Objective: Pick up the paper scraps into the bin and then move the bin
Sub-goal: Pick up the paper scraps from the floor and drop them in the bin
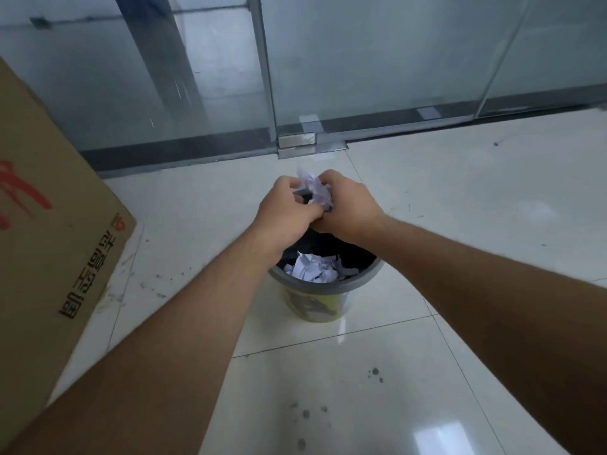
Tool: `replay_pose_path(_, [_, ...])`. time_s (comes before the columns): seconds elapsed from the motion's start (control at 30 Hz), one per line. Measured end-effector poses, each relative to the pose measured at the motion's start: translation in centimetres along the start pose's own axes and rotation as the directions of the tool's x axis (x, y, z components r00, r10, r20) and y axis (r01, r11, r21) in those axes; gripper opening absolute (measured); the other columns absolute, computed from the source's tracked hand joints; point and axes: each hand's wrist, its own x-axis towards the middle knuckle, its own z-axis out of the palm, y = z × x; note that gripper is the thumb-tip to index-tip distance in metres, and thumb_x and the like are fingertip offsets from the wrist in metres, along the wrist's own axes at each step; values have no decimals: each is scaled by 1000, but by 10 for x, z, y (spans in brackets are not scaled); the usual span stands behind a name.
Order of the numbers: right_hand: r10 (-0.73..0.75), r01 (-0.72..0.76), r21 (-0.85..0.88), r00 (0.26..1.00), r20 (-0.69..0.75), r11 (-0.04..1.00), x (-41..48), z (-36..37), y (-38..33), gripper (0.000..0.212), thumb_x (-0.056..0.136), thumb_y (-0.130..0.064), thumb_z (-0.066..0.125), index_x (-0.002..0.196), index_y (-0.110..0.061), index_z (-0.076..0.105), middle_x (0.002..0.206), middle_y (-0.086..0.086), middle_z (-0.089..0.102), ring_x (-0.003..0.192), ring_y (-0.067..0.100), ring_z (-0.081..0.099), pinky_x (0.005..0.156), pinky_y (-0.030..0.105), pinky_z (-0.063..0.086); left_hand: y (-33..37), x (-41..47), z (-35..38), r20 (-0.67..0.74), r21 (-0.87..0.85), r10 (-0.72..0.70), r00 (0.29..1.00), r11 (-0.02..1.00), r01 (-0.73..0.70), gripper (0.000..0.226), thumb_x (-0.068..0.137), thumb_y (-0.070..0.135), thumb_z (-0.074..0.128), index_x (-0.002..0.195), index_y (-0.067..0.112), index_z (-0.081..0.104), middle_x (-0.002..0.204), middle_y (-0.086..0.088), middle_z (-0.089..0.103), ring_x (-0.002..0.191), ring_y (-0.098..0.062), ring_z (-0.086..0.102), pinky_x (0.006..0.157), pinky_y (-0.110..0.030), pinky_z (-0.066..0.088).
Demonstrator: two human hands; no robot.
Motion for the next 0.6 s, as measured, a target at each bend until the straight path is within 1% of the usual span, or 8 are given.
replay_pose_path(0.1, [45,-38,-162,998,40,986,4,-4,11,94,63,-14,84,142,-18,34,128,13,53,114,32,54,85,39,50,-10,1,-9,-28,82,-30,999,996,33,91,74,33,76,151,25,28,144,-3,47,124,-25,53,102,-42,49])
replay_pose_path(0.13, [72,-62,-205,997,42,977,4,-6,16,106,59,-17,88,147,-22,28,134,13,48,121,33,48,94,44,49,-16,2,-14,-31,95,-40,999,995,43,92,74,34,77,151,24,27,145,-5,46,124,-25,52,100,-41,50])
replay_pose_path(0.2, [107,-95,-261,994,32,961,4,-13,26,115,57,-26,91,150,-25,23,142,14,42,129,35,39,102,48,43,-29,2,-27,-51,113,-50,997,992,55,87,78,36,76,151,21,30,145,-7,46,121,-23,52,96,-36,47])
replay_pose_path(0.3, [178,-188,-229,982,-64,955,6,-24,48,103,66,-36,85,149,-27,25,145,14,40,131,35,37,104,50,40,-49,5,-43,-168,170,-47,985,983,76,71,87,42,67,149,24,37,151,-8,43,131,-26,48,99,-39,44])
replay_pose_path(0.4, [333,-344,-57,931,-150,937,2,-26,76,85,79,-33,73,149,-22,27,143,18,41,126,36,44,103,50,44,-69,10,-53,-273,249,-47,961,961,118,59,94,43,57,148,29,39,152,-10,40,133,-31,47,102,-45,45])
replay_pose_path(0.5, [450,-448,45,890,-66,893,-8,-14,98,80,86,-34,65,151,-18,21,139,22,48,120,37,53,98,45,48,-83,14,-48,-277,260,-110,954,948,185,59,96,46,49,150,28,36,153,-12,42,133,-34,48,105,-48,46])
replay_pose_path(0.57, [482,-480,68,876,-9,875,-11,-2,107,76,89,-33,60,151,-20,19,121,21,63,103,37,64,89,46,55,-88,19,-40,-250,226,-151,956,951,210,63,94,52,44,151,29,32,149,-12,46,126,-35,55,100,-50,51])
replay_pose_path(0.6, [485,-485,81,874,17,871,-11,3,109,71,90,-30,58,150,-22,20,107,21,68,90,36,69,80,47,59,-89,21,-35,-235,197,-173,956,955,221,64,93,54,43,151,29,30,146,-11,49,121,-35,58,92,-50,57])
